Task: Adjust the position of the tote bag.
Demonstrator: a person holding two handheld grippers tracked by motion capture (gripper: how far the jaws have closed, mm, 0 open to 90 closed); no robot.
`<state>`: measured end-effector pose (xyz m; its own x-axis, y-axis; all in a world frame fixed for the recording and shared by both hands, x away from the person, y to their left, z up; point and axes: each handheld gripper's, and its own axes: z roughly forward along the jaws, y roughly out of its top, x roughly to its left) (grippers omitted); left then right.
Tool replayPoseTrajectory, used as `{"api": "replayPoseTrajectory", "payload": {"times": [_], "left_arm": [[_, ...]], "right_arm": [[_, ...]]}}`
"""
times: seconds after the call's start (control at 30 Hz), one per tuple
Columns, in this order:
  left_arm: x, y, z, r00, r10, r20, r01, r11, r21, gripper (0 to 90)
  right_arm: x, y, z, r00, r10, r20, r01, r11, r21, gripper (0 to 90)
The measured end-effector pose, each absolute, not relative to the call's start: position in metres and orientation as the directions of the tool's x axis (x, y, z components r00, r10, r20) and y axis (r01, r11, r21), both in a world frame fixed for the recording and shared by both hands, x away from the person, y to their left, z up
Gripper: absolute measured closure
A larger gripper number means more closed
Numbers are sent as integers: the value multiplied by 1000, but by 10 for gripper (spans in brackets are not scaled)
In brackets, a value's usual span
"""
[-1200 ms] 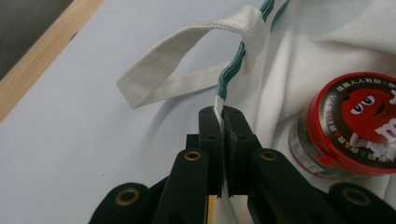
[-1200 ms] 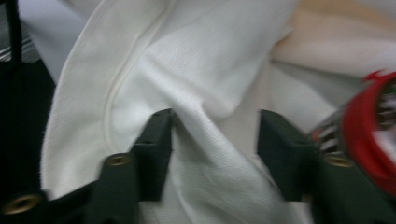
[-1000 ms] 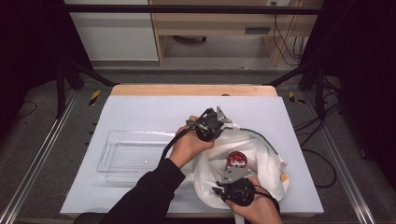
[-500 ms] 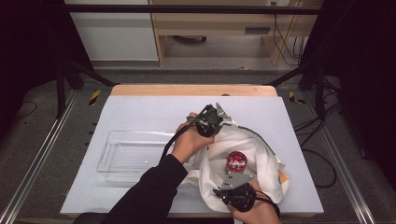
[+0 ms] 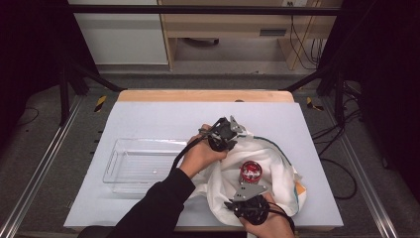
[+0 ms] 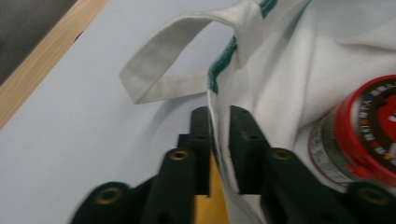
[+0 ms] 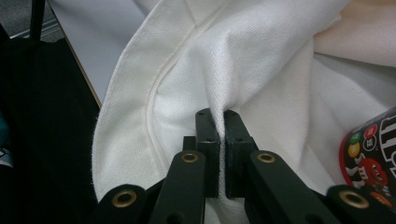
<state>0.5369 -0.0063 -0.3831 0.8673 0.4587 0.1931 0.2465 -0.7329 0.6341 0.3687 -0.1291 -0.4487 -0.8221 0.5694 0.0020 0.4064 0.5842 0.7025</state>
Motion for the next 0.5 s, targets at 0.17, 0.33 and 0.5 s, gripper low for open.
{"api": "replayPoseTrajectory", "payload": {"times": [0.17,0.33,0.5], "left_arm": [[529,-15,-390,891,400,214,202,-772,603,561],[530,-27,-406,912,350,216,181,-813,554,514],[529,-31,-417,924,312,219,157,-835,527,491]], "right_arm": [[369,-129,-449,-821,570,1,406,583,703,876],[368,-130,-449,-823,567,0,402,584,705,872],[368,-129,-449,-824,566,-2,400,585,705,866]]}}
